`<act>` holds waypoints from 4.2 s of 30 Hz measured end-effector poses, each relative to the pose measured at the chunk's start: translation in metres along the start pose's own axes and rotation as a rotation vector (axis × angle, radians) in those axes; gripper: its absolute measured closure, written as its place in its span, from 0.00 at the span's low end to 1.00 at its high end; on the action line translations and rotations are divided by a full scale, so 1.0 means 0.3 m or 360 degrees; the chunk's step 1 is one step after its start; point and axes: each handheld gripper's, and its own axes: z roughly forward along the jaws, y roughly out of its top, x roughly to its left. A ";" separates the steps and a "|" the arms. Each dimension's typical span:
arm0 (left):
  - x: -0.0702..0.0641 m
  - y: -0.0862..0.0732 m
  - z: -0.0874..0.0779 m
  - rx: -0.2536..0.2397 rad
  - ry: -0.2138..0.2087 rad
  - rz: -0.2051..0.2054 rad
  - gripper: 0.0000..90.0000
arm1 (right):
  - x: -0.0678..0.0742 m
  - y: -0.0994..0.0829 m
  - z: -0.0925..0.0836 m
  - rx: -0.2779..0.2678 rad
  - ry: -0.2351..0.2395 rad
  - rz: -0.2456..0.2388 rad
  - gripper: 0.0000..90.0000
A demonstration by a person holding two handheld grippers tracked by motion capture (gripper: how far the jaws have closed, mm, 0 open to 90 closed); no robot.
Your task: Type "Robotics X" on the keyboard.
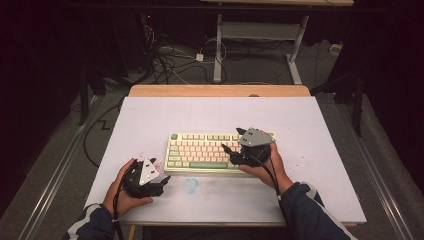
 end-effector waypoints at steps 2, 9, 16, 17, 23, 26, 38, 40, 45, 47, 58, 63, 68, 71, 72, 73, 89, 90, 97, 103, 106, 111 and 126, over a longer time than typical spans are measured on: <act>0.001 0.000 0.000 0.0001 0.0002 0.0003 0.27 | 0.004 -0.005 -0.013 -0.0002 -0.0016 -0.0016 0.30; 0.004 0.006 -0.002 -0.0004 0.0014 -0.0001 0.27 | 0.005 -0.040 -0.066 -0.0013 -0.0051 -0.0032 0.29; 0.002 0.007 -0.004 0.0001 0.0007 -0.0001 0.34 | 0.004 -0.079 -0.128 -0.0046 -0.0078 -0.0051 0.29; 0.002 0.007 -0.005 0.0011 0.0002 -0.0002 0.35 | 0.005 -0.085 -0.139 -0.0052 -0.0083 -0.0054 0.29; -0.002 0.011 -0.007 0.0024 -0.0022 -0.0011 0.49 | 0.004 -0.125 -0.200 -0.0072 -0.0102 -0.0065 0.29; -0.003 0.016 -0.009 0.0031 -0.0039 -0.0025 0.56 | 0.003 -0.150 -0.226 -0.0068 -0.0119 -0.0058 0.29; 0.002 0.033 -0.014 0.0076 -0.0115 -0.0068 0.91 | 0.029 -0.243 -0.285 0.0005 -0.0150 -0.0064 0.29; 0.000 0.037 -0.014 0.0084 -0.0125 -0.0073 0.96 | 0.040 -0.258 -0.295 0.0030 -0.0127 -0.0052 0.29; -0.007 0.049 -0.004 0.0103 -0.0139 -0.0086 0.97 | 0.064 -0.282 -0.323 0.0066 -0.0092 -0.0048 0.29; -0.011 0.059 0.004 0.0103 -0.0149 -0.0099 0.97 | 0.070 -0.287 -0.335 0.0071 -0.0090 -0.0033 0.29; -0.051 0.128 0.094 0.0108 -0.0212 -0.0151 0.97 | 0.077 -0.298 -0.325 0.0097 -0.0085 -0.0069 0.29; -0.095 0.168 0.149 0.0099 -0.0274 -0.0170 0.97 | 0.076 -0.305 -0.314 0.0124 -0.0068 -0.0082 0.29; -0.127 0.176 0.215 0.0141 -0.0284 -0.0132 0.97 | 0.077 -0.308 -0.310 0.0138 -0.0056 -0.0096 0.29; -0.138 0.174 0.240 0.0152 -0.0283 -0.0108 0.97 | 0.076 -0.311 -0.307 0.0151 -0.0044 -0.0099 0.29; -0.138 0.174 0.246 0.0158 -0.0282 -0.0109 0.97 | 0.075 -0.312 -0.305 0.0158 -0.0045 -0.0106 0.29; -0.139 0.171 0.253 0.0165 -0.0280 -0.0106 0.97 | 0.075 -0.314 -0.303 0.0164 -0.0040 -0.0111 0.29; -0.156 0.154 0.300 0.0239 -0.0289 -0.0074 0.97 | 0.081 -0.316 -0.298 0.0179 -0.0032 -0.0128 0.29; -0.156 0.154 0.300 0.0239 -0.0283 -0.0071 0.97 | 0.081 -0.316 -0.298 0.0181 -0.0031 -0.0128 0.29; -0.158 0.150 0.302 0.0248 -0.0276 -0.0048 0.97 | 0.078 -0.313 -0.301 0.0167 -0.0053 -0.0120 0.30; -0.167 0.142 0.299 0.0262 -0.0278 0.0012 0.97 | 0.076 -0.314 -0.301 0.0174 -0.0088 -0.0125 0.31; -0.165 0.152 0.289 0.0227 -0.0285 0.0012 0.95 | 0.068 -0.312 -0.306 0.0165 -0.0108 -0.0095 0.31; -0.166 0.156 0.282 0.0205 -0.0284 0.0039 0.87 | 0.066 -0.316 -0.302 0.0186 -0.0103 -0.0098 0.31; -0.151 0.170 0.246 0.0018 -0.0222 0.0040 0.40 | 0.065 -0.315 -0.304 0.0190 -0.0074 -0.0091 0.31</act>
